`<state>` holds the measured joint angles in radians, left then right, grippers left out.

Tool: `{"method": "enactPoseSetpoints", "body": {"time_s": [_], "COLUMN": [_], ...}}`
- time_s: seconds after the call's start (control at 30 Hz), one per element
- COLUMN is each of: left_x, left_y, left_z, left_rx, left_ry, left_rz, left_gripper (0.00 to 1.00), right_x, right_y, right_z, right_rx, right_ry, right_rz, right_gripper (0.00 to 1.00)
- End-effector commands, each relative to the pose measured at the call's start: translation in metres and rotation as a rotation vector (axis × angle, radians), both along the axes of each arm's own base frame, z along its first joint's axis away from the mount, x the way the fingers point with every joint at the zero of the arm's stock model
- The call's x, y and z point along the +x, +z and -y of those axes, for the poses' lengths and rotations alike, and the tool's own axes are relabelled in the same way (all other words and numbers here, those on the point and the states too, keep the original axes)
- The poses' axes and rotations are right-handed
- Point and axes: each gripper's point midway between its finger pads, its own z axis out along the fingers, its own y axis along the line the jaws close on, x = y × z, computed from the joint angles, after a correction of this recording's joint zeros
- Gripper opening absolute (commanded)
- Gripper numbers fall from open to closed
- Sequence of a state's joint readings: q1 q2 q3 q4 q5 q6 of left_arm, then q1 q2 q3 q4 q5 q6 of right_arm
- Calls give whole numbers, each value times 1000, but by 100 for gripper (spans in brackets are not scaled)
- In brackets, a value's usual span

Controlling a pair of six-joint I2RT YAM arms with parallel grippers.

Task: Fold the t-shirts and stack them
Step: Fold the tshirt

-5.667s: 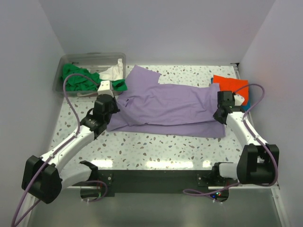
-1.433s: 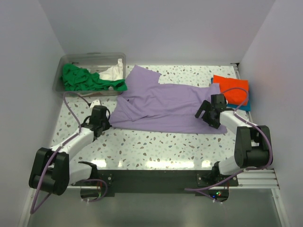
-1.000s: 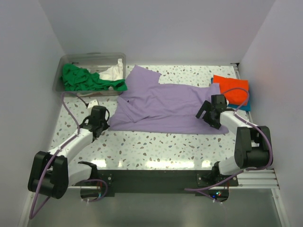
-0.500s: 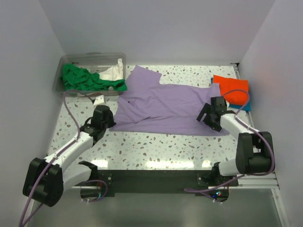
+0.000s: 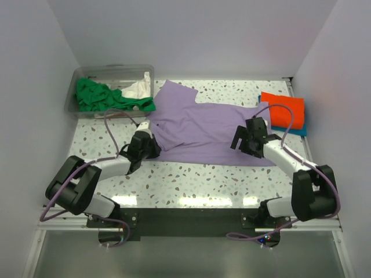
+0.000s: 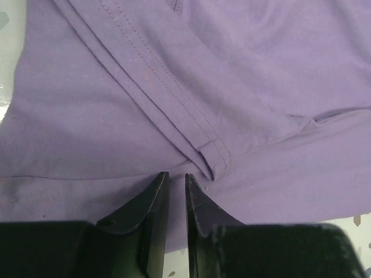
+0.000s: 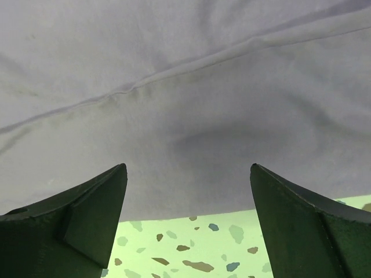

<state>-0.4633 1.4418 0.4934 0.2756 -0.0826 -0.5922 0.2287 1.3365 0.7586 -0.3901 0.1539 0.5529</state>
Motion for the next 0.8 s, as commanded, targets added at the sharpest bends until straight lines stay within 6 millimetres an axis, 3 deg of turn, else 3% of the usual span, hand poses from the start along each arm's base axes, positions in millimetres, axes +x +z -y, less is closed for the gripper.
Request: {"method": "enactPoseSetpoints", "body": {"time_s": [0.0, 0.1, 0.33, 0.57, 0.77], "left_x": [12, -2, -36, -56, -70], "left_y": [17, 8, -12, -16, -16], "left_z": [7, 1, -26, -36, -39], "left_rx": [-79, -96, -91, -101, -127], "left_ry": [16, 30, 113, 146, 152], "left_rz": [108, 103, 69, 28, 13], "left_gripper": [21, 20, 19, 18, 18], "right_x": [7, -4, -56, -90, -106], "right_y": [-14, -30, -63, -59, -52], "right_z": [-13, -20, -2, -7, -11], "right_rx": [30, 52, 5, 85, 135], "right_ry": [67, 100, 64, 31, 20], "right_rz": [-50, -123, -278, -282, -283], "right_gripper": [90, 89, 88, 88, 88]}}
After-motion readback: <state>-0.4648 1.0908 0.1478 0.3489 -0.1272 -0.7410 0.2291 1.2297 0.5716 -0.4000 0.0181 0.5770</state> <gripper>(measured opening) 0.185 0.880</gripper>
